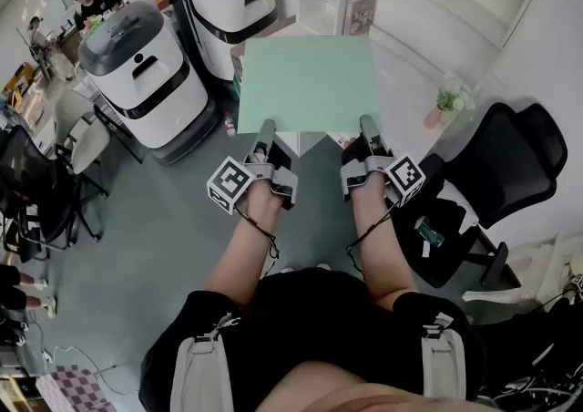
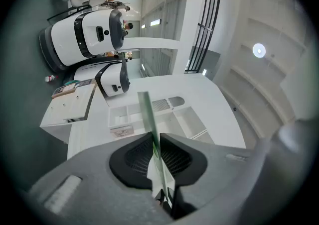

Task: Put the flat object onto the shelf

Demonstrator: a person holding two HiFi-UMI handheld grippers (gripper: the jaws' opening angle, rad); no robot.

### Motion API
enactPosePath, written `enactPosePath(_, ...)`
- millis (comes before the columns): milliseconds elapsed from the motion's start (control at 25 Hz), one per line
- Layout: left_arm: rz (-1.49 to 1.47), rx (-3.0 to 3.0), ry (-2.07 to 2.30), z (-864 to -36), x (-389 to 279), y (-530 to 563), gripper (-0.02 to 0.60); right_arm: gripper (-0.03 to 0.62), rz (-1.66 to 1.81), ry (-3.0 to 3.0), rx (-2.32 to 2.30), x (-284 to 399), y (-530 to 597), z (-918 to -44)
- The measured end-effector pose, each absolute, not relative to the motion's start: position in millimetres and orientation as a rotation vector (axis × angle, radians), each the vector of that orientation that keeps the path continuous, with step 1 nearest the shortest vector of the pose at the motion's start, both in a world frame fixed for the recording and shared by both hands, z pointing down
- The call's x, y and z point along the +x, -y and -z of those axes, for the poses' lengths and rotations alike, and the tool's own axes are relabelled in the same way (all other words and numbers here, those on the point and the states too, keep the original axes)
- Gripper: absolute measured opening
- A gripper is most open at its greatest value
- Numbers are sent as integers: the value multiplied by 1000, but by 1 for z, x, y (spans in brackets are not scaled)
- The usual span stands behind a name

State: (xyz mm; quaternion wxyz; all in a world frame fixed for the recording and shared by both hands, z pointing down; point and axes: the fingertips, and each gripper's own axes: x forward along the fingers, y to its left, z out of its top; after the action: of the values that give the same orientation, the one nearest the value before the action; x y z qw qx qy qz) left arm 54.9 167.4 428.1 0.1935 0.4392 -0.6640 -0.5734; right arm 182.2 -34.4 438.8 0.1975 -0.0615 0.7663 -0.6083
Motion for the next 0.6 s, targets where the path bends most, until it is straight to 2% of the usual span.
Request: enactPosePath(600, 1628, 1195, 1888, -426, 84, -220, 46, 55, 1767, -2143, -161, 204, -12, -441)
